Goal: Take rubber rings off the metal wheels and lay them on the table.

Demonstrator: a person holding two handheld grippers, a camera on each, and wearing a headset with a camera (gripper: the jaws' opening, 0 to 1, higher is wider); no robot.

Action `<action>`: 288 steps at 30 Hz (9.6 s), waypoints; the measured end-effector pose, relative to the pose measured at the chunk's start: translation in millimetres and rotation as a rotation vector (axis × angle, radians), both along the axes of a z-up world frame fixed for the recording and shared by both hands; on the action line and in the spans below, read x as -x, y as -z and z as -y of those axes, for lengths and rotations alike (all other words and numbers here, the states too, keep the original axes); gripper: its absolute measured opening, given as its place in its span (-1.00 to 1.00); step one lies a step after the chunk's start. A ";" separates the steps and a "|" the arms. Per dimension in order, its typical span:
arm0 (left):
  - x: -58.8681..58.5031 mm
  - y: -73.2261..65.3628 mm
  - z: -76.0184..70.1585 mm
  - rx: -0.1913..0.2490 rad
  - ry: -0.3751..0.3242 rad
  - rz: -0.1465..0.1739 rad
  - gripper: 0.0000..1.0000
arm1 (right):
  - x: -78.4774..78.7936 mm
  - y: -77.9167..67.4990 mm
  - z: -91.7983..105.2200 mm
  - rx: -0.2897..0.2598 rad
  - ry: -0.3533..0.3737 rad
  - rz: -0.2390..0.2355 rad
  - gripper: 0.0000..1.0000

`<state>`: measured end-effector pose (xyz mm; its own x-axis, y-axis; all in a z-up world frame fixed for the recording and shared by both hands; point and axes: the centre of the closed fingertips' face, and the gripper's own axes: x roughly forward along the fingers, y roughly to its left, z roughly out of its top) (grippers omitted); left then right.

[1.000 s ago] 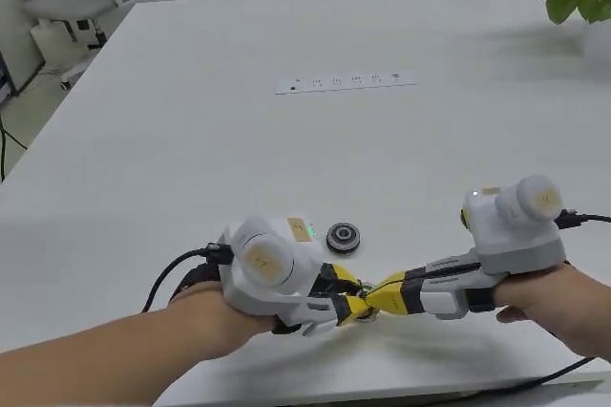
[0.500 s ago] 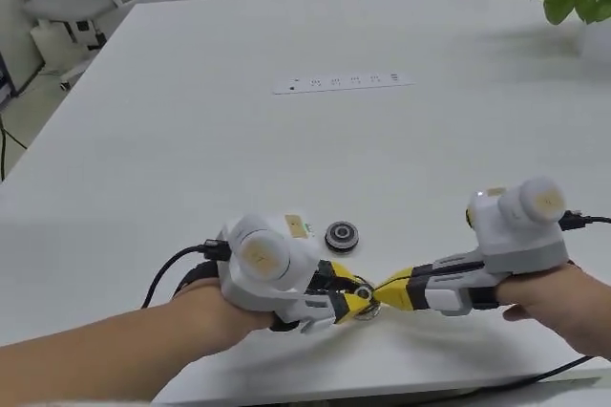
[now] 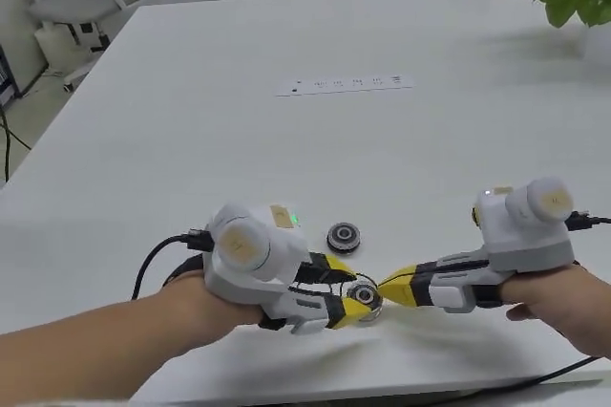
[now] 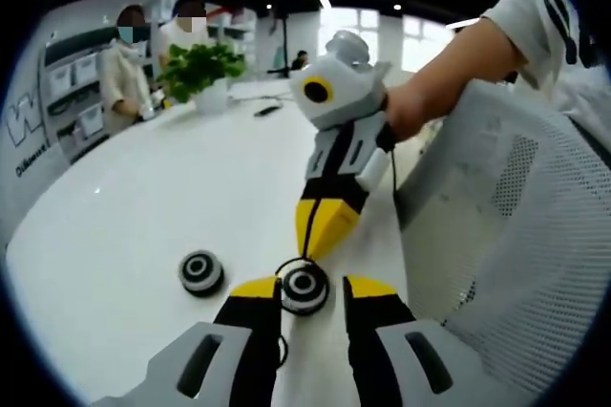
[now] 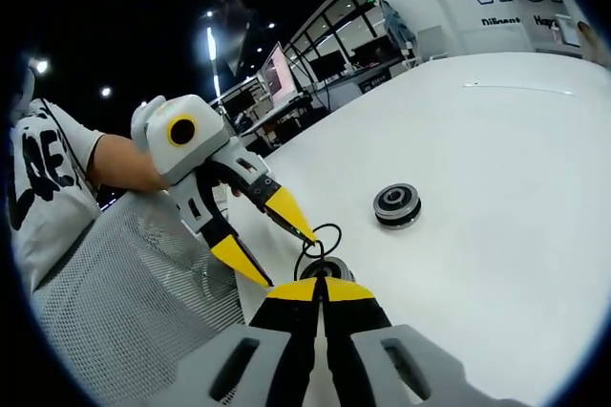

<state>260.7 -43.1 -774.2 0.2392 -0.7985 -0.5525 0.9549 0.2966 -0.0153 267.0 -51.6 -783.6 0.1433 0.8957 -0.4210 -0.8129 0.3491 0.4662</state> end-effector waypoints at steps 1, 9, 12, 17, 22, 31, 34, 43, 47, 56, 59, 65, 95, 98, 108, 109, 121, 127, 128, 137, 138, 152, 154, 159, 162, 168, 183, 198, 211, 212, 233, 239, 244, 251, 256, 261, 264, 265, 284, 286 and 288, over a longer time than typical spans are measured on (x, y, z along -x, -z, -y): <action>0.5 -1.9 -2.0 0.001 0.001 0.004 -0.45 | 0.6 0.2 -0.1 0.001 -0.002 -0.001 -1.00; 0.2 -14.6 -19.6 0.011 -0.011 0.012 -0.29 | 4.4 -2.3 -3.6 -0.002 -0.018 -0.002 -1.00; -0.7 -20.2 -28.4 0.024 -0.026 0.011 -0.21 | 4.5 -4.3 -4.9 -0.007 -0.021 -0.002 -1.00; -1.9 -26.7 -40.9 0.041 -0.049 0.010 -0.07 | 5.3 -8.8 -6.6 -0.015 -0.031 0.001 -1.00; -3.7 -30.9 -52.1 0.052 -0.073 0.011 0.00 | 2.9 -12.5 -6.7 -0.022 -0.036 0.008 -1.00; -3.1 -38.8 -67.7 0.078 -0.106 0.016 0.13 | -5.7 -28.8 -15.7 -0.049 -0.045 0.023 -1.00; -4.4 -40.2 -74.3 0.085 -0.123 0.022 0.15 | -8.4 -30.9 -22.5 -0.053 -0.049 0.027 -1.00; -9.8 -42.4 -95.9 0.100 -0.182 0.025 0.20 | -11.4 -22.2 -43.0 -0.014 -0.088 0.015 -1.00; -12.5 -43.7 -102.2 0.109 -0.204 0.027 0.23 | -14.7 -19.6 -49.1 -0.011 -0.088 0.008 -1.00; -13.8 -44.6 -107.9 0.109 -0.227 0.030 0.26 | -18.1 -12.3 -56.6 -0.006 -0.080 -0.039 -1.00; -13.7 -45.8 -108.3 0.107 -0.228 0.033 0.27 | -17.1 -7.6 -58.2 0.005 -0.078 -0.068 -1.00; -13.8 -47.5 -109.8 0.104 -0.227 0.035 0.30 | -14.8 -1.2 -59.4 0.023 -0.087 -0.083 -1.00; -16.1 -42.2 -115.5 0.097 -0.244 0.018 0.28 | -30.2 15.4 -51.7 0.087 -0.015 -0.060 -0.96; -16.4 -41.3 -116.1 0.096 -0.244 0.017 0.28 | -31.0 16.0 -51.4 0.088 -0.013 -0.057 -0.93; -21.8 -42.3 -117.7 0.101 -0.247 0.020 0.26 | -35.2 3.9 -47.0 0.062 0.001 -0.038 -0.82; -22.1 -43.1 -116.6 0.101 -0.246 0.021 0.26 | -36.0 1.5 -46.4 0.057 0.002 -0.033 -0.81; -32.4 -48.0 -105.2 0.109 -0.240 0.025 0.21 | -48.9 -12.0 -29.1 0.041 0.030 0.011 -0.73; -37.2 -46.9 -98.9 0.111 -0.233 0.022 0.19 | -52.4 -15.2 -20.7 0.052 0.032 0.047 -0.67; -38.1 -46.5 -98.2 0.111 -0.231 0.021 0.19 | -52.7 -15.3 -19.7 0.058 0.033 0.056 -0.67; -50.0 -44.3 -93.6 0.111 -0.230 0.016 0.17 | -60.4 -16.2 -13.2 0.096 0.028 0.137 -0.58; -51.0 -43.7 -93.1 0.110 -0.230 0.015 0.17 | -61.1 -15.4 -12.7 0.101 0.027 0.142 -0.57; -65.7 -31.8 -84.7 0.094 -0.213 -0.006 0.10 | -72.3 -4.1 -4.7 0.138 0.020 0.197 -0.42; -67.5 -31.2 -83.0 0.094 -0.212 -0.007 0.09 | -74.1 -2.4 -4.1 0.144 0.017 0.204 -0.40; -70.2 -26.8 -76.0 0.091 -0.204 -0.015 0.07 | -77.8 1.1 -4.7 0.151 0.013 0.217 -0.36; -70.0 -22.5 -71.3 0.087 -0.197 -0.022 0.06 | -79.1 3.3 -5.6 0.153 0.007 0.226 -0.35; -74.5 -14.5 -62.6 0.085 -0.189 -0.033 -0.01 | -82.2 7.4 -7.0 0.154 0.007 0.232 -0.34; -84.2 -1.3 -44.3 0.075 -0.172 -0.057 -0.09 | -80.9 14.6 -13.5 0.156 -0.017 0.241 -0.33; -90.3 10.3 -25.8 0.051 -0.139 -0.058 -0.31 | -81.3 19.3 -11.7 0.157 -0.020 0.237 -0.34; -95.6 20.7 -16.3 0.005 -0.124 -0.048 -0.53 | -81.9 19.8 -14.1 0.146 -0.018 0.228 -0.36; -96.4 19.7 -15.3 0.011 -0.123 -0.046 -0.55 | -81.7 20.2 -14.0 0.147 -0.019 0.229 -0.36; -101.0 19.1 -11.9 -0.019 -0.158 0.003 -0.73 | -85.5 18.1 -26.8 0.142 -0.009 0.260 -0.39; -101.5 19.0 -11.6 -0.018 -0.168 0.003 -0.73 | -85.9 21.7 -33.7 0.153 -0.006 0.277 -0.41; -101.9 19.3 -11.9 -0.017 -0.173 0.010 -0.74 | -88.4 22.8 -32.4 0.177 -0.014 0.323 -0.48; -102.6 19.9 -11.9 -0.012 -0.179 0.007 -0.74 | -89.3 23.9 -27.2 0.186 -0.023 0.345 -0.54; -102.2 19.9 -11.9 -0.006 -0.185 0.008 -0.74 | -88.4 24.3 -25.5 0.191 -0.023 0.354 -0.56; -101.5 20.4 -12.1 -0.001 -0.187 0.007 -0.74 | -86.4 24.7 -22.0 0.199 -0.030 0.356 -0.62; -101.5 20.5 -12.3 -0.002 -0.188 0.008 -0.74 | -85.5 25.9 -18.4 0.210 -0.034 0.354 -0.71; -101.6 20.5 -12.3 -0.002 -0.189 0.007 -0.74 | -85.0 25.7 -17.5 0.205 -0.029 0.347 -0.73; -100.9 21.5 -13.1 -0.007 -0.205 0.004 -0.74 | -84.7 25.3 -13.1 0.206 -0.008 0.319 -0.97; -100.7 21.5 -13.0 -0.008 -0.205 0.004 -0.75 | -84.6 24.6 -12.8 0.205 0.000 0.308 -1.00; -100.5 21.6 -13.0 -0.009 -0.204 0.005 -0.75 | -84.7 22.8 -12.7 0.191 0.017 0.282 -1.00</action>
